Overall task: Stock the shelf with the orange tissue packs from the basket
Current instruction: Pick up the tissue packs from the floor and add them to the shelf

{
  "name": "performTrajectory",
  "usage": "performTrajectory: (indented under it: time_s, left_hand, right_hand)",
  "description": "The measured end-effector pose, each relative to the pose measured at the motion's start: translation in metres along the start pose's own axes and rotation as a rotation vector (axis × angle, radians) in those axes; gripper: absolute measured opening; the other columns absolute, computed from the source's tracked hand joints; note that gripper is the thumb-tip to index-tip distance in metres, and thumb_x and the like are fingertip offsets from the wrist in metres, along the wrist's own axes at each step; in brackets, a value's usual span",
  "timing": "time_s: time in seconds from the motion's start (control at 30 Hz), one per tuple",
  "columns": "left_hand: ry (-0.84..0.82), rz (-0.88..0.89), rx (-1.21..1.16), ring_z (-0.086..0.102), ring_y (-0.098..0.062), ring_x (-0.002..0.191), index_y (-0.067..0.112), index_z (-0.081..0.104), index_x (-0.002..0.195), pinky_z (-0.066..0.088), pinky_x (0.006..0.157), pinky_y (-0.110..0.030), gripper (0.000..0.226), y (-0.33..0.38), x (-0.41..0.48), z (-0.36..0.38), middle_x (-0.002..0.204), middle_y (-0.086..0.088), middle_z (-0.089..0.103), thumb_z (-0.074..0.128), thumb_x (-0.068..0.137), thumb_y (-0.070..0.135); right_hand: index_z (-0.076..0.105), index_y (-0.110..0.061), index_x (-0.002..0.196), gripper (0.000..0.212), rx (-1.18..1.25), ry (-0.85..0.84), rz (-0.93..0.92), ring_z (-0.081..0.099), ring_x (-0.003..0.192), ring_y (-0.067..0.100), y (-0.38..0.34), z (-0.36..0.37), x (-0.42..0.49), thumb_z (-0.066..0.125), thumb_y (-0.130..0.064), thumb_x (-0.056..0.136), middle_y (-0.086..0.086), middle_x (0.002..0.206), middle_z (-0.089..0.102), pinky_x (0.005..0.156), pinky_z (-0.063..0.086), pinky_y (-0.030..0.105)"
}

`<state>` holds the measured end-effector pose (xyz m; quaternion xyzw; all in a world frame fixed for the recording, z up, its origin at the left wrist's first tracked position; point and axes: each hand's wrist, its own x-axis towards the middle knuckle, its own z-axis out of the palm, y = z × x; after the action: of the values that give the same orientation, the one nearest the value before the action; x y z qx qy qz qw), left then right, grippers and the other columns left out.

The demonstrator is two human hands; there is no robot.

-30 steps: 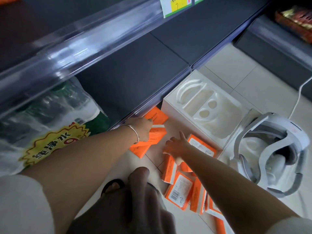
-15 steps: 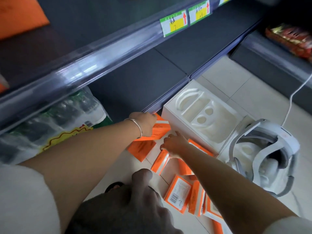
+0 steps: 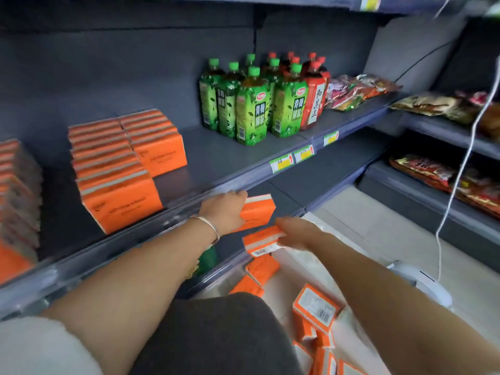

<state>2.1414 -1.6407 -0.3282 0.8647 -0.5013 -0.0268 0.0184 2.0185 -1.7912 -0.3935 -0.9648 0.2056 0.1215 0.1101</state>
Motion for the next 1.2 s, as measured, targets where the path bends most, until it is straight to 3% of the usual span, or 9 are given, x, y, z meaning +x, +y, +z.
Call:
performTrajectory:
  time_s: [0.17, 0.33, 0.53, 0.7, 0.87, 1.0, 1.2]
  left_hand:
    - [0.181, -0.058, 0.032, 0.052, -0.032, 0.117, 0.016, 0.038, 0.122, 0.041, 0.089, -0.040, 0.044, -0.008, -0.024, -0.065, 0.124, -0.009, 0.052, 0.058, 0.087, 0.034]
    - [0.338, -0.121, -0.102, 0.052, -0.035, 0.114, 0.013, 0.040, 0.124, 0.044, 0.086, -0.041, 0.044, -0.036, -0.032, -0.109, 0.123, -0.012, 0.050, 0.060, 0.086, 0.023]
    - [0.342, -0.227, -0.152, 0.052, -0.035, 0.114, 0.009, 0.045, 0.123, 0.045, 0.093, -0.044, 0.045, -0.094, -0.014, -0.120, 0.124, -0.015, 0.047, 0.061, 0.081, 0.011]
    - [0.269, -0.343, 0.145, 0.055, -0.027, 0.119, 0.024, 0.048, 0.126, 0.044, 0.091, -0.033, 0.045, -0.129, 0.002, -0.115, 0.125, -0.003, 0.059, 0.060, 0.083, 0.026]
    - [0.213, -0.386, 0.213, 0.057, -0.027, 0.115, 0.021, 0.052, 0.118, 0.045, 0.090, -0.032, 0.036, -0.144, 0.025, -0.097, 0.119, -0.005, 0.064, 0.057, 0.083, 0.016]
    - [0.163, -0.424, 0.145, 0.054, -0.028, 0.119, 0.019, 0.047, 0.124, 0.044, 0.095, -0.036, 0.041, -0.147, 0.041, -0.082, 0.125, -0.006, 0.057, 0.054, 0.085, 0.009]
    - [0.190, -0.448, 0.251, 0.044, -0.023, 0.125, 0.023, 0.043, 0.130, 0.033, 0.101, -0.038, 0.048, -0.150, 0.050, -0.071, 0.131, -0.002, 0.048, 0.055, 0.084, 0.018]
  right_hand:
    - [0.052, -0.010, 0.105, 0.026, 0.079, 0.175, -0.021, 0.055, 0.107, 0.031, -0.025, -0.071, -0.022, 0.059, -0.026, 0.086, 0.012, 0.111, 0.057, 0.081, 0.042, 0.034]
    - [0.047, -0.016, 0.090, 0.022, 0.141, 0.389, -0.045, 0.055, 0.099, 0.031, -0.047, -0.121, -0.026, 0.062, -0.032, 0.085, 0.007, 0.098, 0.055, 0.073, 0.038, 0.033]
    - [0.059, -0.004, 0.107, 0.038, 0.234, 0.618, 0.066, 0.052, 0.103, 0.036, -0.073, -0.143, 0.008, 0.060, -0.035, 0.086, 0.016, 0.107, 0.056, 0.082, 0.043, 0.038]
    - [0.053, -0.003, 0.105, 0.035, 0.535, 0.648, 0.173, 0.057, 0.098, 0.035, -0.087, -0.142, 0.045, 0.060, -0.032, 0.086, 0.016, 0.110, 0.055, 0.070, 0.039, 0.033]
    - [0.043, -0.009, 0.119, 0.040, 0.698, 0.622, 0.160, 0.059, 0.099, 0.035, -0.104, -0.136, 0.074, 0.058, -0.030, 0.088, 0.015, 0.115, 0.060, 0.078, 0.048, 0.038]
    - [0.037, -0.019, 0.133, 0.044, 0.676, 0.565, 0.110, 0.059, 0.102, 0.035, -0.116, -0.133, 0.089, 0.052, -0.027, 0.092, 0.014, 0.119, 0.059, 0.084, 0.051, 0.042]
    - [0.041, -0.024, 0.126, 0.038, 0.569, 0.495, 0.125, 0.062, 0.096, 0.034, -0.128, -0.132, 0.105, 0.050, -0.033, 0.090, 0.011, 0.115, 0.061, 0.081, 0.052, 0.040]
